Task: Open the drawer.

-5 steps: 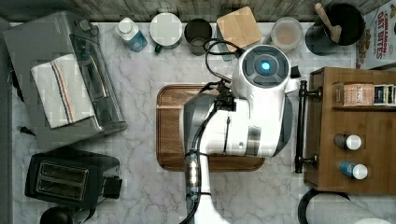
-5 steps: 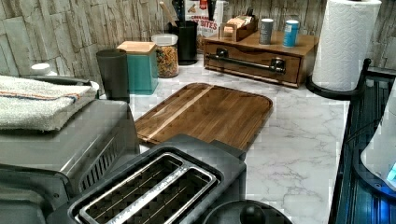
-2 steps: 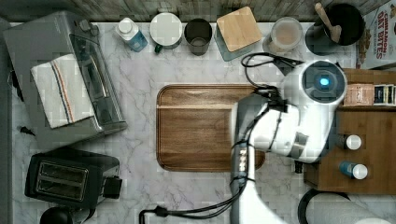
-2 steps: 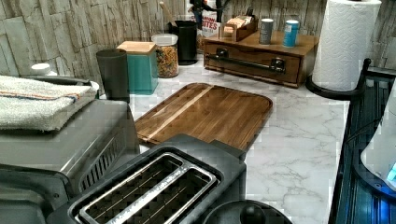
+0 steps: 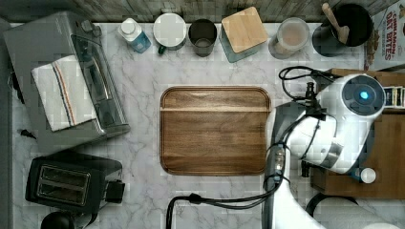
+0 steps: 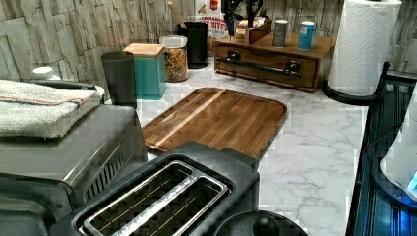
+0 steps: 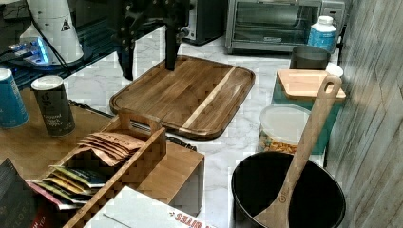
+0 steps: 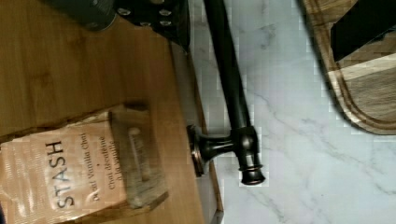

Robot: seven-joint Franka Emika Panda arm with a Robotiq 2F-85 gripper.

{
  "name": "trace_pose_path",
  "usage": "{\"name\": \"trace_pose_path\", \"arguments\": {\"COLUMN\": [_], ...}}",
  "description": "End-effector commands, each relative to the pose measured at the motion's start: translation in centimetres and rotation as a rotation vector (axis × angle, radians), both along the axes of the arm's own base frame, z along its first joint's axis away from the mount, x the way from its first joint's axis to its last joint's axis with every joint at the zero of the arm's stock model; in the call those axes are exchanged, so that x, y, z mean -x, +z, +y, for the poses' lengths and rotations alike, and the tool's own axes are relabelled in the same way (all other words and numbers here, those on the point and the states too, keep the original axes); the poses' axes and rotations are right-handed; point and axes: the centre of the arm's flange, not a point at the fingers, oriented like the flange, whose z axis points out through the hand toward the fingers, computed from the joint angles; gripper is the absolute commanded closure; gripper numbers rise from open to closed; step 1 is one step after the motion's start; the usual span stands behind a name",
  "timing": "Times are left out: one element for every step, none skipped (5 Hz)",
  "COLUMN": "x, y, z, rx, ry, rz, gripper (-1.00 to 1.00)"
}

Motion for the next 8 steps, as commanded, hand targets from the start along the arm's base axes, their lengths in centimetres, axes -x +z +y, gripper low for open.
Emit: {"name": "trace_pose_path", "arguments": {"x": [2.1,2.6,2.9,3.2,2.6,3.2,2.8,3.0], "y": [-1.3,-3.2,-4.4,-5.6,-7.2,-9.3,-11.1,-13.5], "z": [1.4,0.9,1.2,1.3,1.3,0.9,0.9,0.5], "rx": [-0.020,-0.022,-0.027,-0.037,-0.014,-0.003,-0.007,-0.033], "ry": [0.108,0.190,0.192,0.177,0.144,0.139,0.099,0.081], "rz": [0.007,-0.013,0.002,-0.004,0.052,0.021,0.037,0.022], "gripper": [-1.00,-1.00,-1.00,-1.00,-1.00,-1.00,-1.00,-1.00]}}
